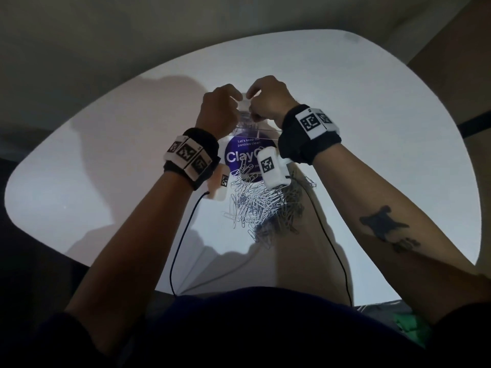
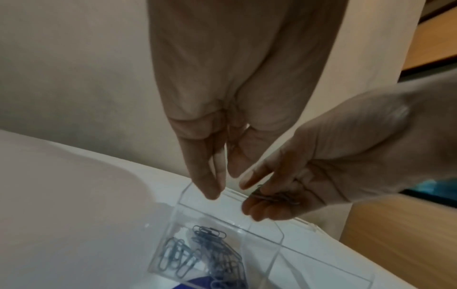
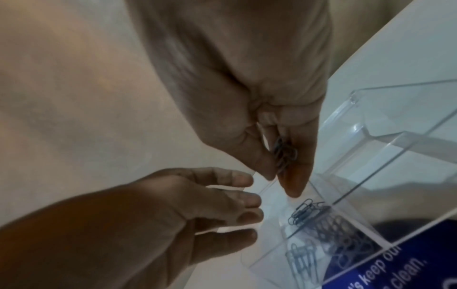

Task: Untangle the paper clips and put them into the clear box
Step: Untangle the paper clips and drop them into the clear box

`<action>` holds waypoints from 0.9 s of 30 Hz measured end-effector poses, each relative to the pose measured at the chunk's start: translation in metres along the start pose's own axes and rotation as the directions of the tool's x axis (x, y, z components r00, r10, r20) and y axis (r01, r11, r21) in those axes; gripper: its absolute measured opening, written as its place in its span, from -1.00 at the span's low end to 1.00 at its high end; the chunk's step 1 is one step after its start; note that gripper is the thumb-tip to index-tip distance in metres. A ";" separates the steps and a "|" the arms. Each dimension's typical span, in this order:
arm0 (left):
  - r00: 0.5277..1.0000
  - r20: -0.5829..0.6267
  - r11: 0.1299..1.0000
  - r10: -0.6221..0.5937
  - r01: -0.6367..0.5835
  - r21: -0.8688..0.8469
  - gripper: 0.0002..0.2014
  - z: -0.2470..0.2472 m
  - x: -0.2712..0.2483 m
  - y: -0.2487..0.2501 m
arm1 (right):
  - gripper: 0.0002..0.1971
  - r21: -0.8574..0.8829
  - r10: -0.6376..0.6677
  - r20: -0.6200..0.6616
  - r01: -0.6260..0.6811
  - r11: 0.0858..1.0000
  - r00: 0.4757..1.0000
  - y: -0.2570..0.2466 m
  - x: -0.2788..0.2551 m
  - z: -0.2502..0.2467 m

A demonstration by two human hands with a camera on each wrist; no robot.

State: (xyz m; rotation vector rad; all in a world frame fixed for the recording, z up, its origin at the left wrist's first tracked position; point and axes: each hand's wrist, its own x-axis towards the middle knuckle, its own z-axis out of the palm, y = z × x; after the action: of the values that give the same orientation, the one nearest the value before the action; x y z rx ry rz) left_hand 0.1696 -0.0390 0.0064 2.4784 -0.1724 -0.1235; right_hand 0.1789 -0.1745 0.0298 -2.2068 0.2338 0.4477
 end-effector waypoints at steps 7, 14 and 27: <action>0.996 -0.067 0.992 -0.057 0.049 -0.116 -0.71 -0.001 -0.050 -0.012 | -0.63 0.037 -0.089 0.100 0.086 0.996 0.991 0.001 -0.005 0.000; 0.937 0.339 0.996 0.082 -0.065 -0.063 -0.90 0.022 -0.123 -0.019 | -0.87 0.043 -0.193 0.013 0.192 0.980 0.981 0.051 -0.065 -0.018; 0.905 0.365 0.970 0.216 -0.242 0.024 -0.81 0.067 -0.151 -0.009 | -0.55 -0.313 -0.289 0.241 0.356 0.881 0.927 0.146 -0.150 0.029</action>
State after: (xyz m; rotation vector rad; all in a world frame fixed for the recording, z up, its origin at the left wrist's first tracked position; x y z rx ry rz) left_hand 0.0121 -0.0488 -0.0454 2.4605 -0.6324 -0.4804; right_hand -0.0124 -0.2410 -0.0321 -2.4690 -0.3437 0.5364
